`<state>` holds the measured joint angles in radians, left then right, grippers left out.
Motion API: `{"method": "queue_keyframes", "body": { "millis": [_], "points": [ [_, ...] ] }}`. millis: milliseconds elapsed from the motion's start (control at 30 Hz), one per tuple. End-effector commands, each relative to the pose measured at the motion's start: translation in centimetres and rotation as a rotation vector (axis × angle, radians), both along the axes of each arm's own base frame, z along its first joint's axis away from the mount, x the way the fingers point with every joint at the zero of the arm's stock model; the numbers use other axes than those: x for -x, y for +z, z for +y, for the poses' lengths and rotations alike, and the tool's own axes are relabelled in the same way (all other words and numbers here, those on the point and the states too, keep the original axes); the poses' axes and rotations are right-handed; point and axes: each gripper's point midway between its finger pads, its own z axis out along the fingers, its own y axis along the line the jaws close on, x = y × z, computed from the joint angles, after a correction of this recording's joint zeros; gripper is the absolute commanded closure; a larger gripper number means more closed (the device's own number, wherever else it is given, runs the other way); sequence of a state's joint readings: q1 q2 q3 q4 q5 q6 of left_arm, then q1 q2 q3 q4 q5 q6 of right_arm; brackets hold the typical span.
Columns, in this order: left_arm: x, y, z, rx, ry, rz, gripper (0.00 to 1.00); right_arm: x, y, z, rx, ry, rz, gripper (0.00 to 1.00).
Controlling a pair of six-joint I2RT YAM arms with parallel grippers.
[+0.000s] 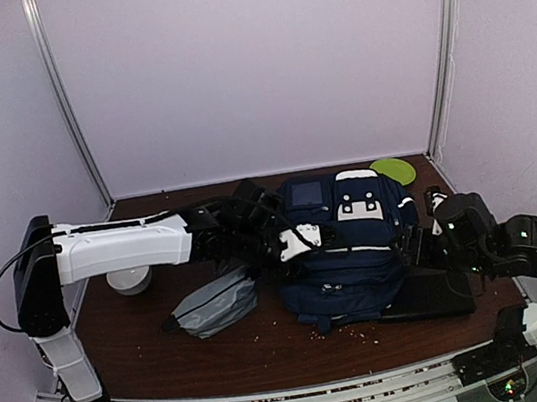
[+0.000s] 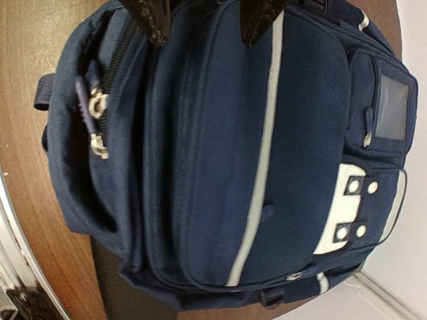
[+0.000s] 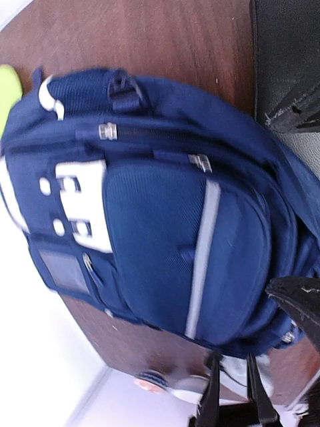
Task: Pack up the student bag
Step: Adjust the student bag at the center of the board.
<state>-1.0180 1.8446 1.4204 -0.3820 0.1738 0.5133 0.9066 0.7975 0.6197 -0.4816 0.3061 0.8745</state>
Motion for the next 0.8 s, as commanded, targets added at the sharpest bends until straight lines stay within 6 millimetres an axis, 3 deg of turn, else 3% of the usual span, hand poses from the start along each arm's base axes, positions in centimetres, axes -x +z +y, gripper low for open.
{"method": "queue_keyframes", "body": {
  "millis": [0, 133, 300, 400, 533, 767],
  "points": [
    [-6.2, 7.5, 1.8, 0.254, 0.233, 0.051, 0.33, -2.0, -1.2, -3.1, -0.114, -0.182, 0.033, 0.27],
    [-11.0, 9.8, 4.3, 0.308, 0.482, 0.065, 0.26, -3.8, -2.1, -3.5, -0.150, -0.205, 0.053, 0.29],
    [-15.4, 7.0, 6.6, 0.299, 0.718, 0.277, 0.26, -7.1, -1.9, -3.4, -0.111, -0.228, 0.061, 0.30],
    [-16.0, 6.2, 6.5, 0.345, 0.754, 0.384, 0.25, -8.9, -2.0, -3.0, -0.088, -0.230, 0.066, 0.31],
    [-16.3, 4.8, 5.7, 0.340, 0.788, 0.466, 0.24, -10.7, -3.7, -3.0, -0.057, -0.240, 0.113, 0.33],
    [-16.4, 2.2, 4.2, 0.339, 0.814, 0.597, 0.25, -12.2, -6.0, -1.7, -0.034, -0.207, 0.192, 0.38]
  ]
}}
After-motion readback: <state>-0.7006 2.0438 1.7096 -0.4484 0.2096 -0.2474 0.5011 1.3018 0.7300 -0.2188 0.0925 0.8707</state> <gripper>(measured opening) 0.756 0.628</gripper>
